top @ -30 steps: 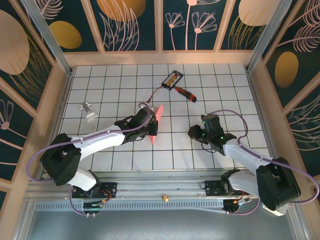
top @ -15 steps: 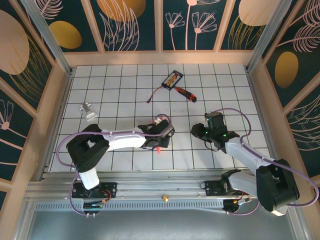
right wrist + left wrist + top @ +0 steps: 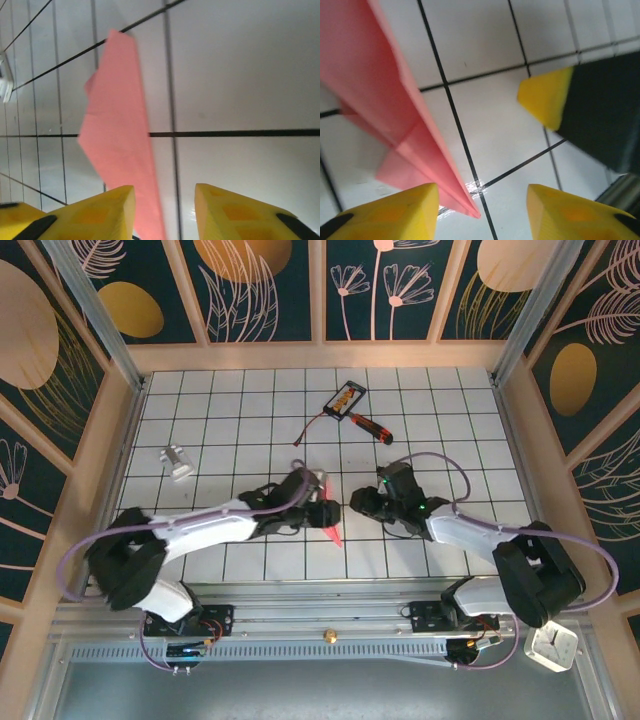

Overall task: Fold a paper plane with a square sheet of paper (pick it up from the middle)
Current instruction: Turn over a paper plane at the center of the table.

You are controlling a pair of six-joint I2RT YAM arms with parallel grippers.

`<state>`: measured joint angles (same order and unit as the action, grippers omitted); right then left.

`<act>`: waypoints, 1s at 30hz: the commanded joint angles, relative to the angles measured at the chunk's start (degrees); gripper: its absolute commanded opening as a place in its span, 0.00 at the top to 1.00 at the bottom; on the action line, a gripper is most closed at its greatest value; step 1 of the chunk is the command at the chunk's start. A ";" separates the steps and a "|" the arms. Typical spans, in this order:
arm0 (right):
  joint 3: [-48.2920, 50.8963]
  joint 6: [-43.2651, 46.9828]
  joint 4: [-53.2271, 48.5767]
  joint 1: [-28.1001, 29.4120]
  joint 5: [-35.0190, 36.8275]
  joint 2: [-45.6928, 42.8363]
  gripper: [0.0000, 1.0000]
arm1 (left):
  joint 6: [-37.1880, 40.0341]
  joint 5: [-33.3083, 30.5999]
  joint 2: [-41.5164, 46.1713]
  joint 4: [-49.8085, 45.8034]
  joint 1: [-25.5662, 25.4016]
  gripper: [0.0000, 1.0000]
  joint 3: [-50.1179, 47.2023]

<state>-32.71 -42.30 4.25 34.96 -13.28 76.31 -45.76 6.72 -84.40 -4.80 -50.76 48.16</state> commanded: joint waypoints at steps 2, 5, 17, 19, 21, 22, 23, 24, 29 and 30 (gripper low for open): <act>-5.99 3.90 -2.38 4.67 7.15 4.09 0.55 | -1.95 2.99 9.64 2.69 6.81 0.44 -6.34; -11.04 7.21 -6.30 8.62 12.48 8.41 0.52 | -2.20 4.25 13.09 2.36 12.00 0.42 -9.29; -24.19 11.19 -15.95 13.14 25.88 24.65 0.72 | -5.51 9.22 11.24 7.88 14.87 0.43 -15.26; -22.27 11.02 -14.07 12.59 24.55 22.98 0.80 | -6.03 10.40 10.55 8.84 14.90 0.44 -16.00; -18.74 10.44 -10.23 10.74 19.66 20.29 0.89 | -7.96 11.80 9.68 12.35 14.62 0.45 -17.77; -16.95 10.19 -7.22 9.47 16.50 18.94 0.92 | -8.99 12.64 9.37 14.52 14.41 0.45 -18.58; -14.14 9.70 -3.42 7.71 11.24 17.31 0.96 | -10.11 13.40 8.75 16.93 14.03 0.44 -19.17; -11.67 8.57 0.41 5.82 6.22 15.93 0.98 | -10.74 13.83 7.96 18.67 13.58 0.44 -19.20; -4.82 5.58 8.80 -0.68 -5.92 13.14 1.00 | -10.67 14.67 1.42 23.05 11.74 0.43 -16.09; -3.52 4.75 10.23 -2.00 -7.93 12.84 1.00 | -10.69 15.05 -0.34 24.12 11.44 0.44 -15.31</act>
<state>-38.79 -35.00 6.39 34.83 -11.22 90.98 -55.05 19.51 -81.43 13.28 -38.70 30.41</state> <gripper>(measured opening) 0.060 0.564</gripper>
